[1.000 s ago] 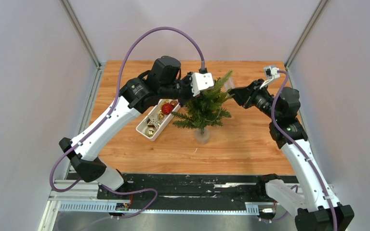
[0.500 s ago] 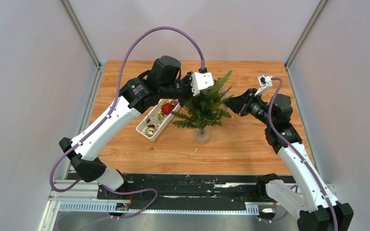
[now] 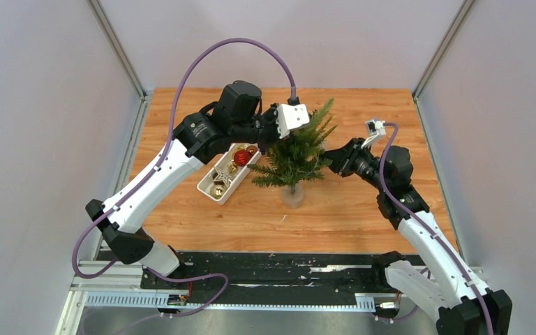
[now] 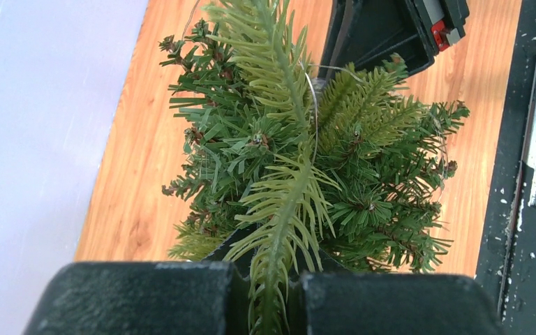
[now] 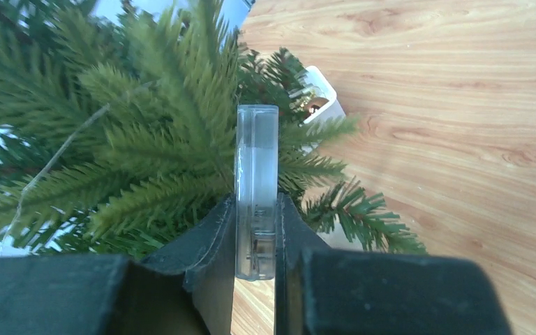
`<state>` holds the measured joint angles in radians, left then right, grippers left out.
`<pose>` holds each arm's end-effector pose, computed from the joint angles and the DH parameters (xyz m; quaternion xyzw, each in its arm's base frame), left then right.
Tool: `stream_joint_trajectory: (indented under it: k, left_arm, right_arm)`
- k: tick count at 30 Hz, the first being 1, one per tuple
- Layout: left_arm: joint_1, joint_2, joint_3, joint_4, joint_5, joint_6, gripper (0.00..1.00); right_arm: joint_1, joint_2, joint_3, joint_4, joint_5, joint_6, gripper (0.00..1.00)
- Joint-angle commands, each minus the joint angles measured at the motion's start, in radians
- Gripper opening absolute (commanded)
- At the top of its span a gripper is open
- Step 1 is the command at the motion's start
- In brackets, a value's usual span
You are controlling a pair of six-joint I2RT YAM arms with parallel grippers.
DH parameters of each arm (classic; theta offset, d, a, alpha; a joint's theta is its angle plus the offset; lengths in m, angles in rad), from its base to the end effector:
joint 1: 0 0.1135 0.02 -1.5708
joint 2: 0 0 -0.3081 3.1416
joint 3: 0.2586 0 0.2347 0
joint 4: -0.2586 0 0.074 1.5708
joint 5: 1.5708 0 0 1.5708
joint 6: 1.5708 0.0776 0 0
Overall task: Decorate the small christmas tree
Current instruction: Wrap the decoration item around the Christmas tree.
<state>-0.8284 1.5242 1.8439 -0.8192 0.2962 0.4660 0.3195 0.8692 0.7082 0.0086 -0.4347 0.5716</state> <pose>0.2080 -0.2602 0.4786 0.5729 0.6331 -0.2158 0.4737 0.1772 0.0930 0.3498 -0.0462 0.7528 0.4217 0.5033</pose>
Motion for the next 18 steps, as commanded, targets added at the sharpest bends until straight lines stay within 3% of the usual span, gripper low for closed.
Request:
stream_joint_trajectory:
  k: [1, 8, 14, 18]
  left_arm:
    - [0.009, 0.030, 0.000, -0.035, -0.029, -0.013, 0.00]
    - [0.009, 0.036, 0.009, -0.042, -0.019, -0.010, 0.00]
    - [0.009, 0.035, 0.012, -0.043, -0.021, -0.006, 0.00]
    - [0.009, 0.039, 0.019, -0.047, -0.019, -0.005, 0.00]
  right_arm:
    - [0.025, 0.000, -0.062, -0.018, -0.032, 0.020, 0.13]
    - [0.027, -0.015, -0.095, -0.018, -0.002, 0.009, 0.35]
    - [0.026, -0.024, -0.128, -0.023, 0.026, 0.000, 0.42]
    - [0.027, -0.030, -0.136, -0.047, 0.027, -0.016, 0.52]
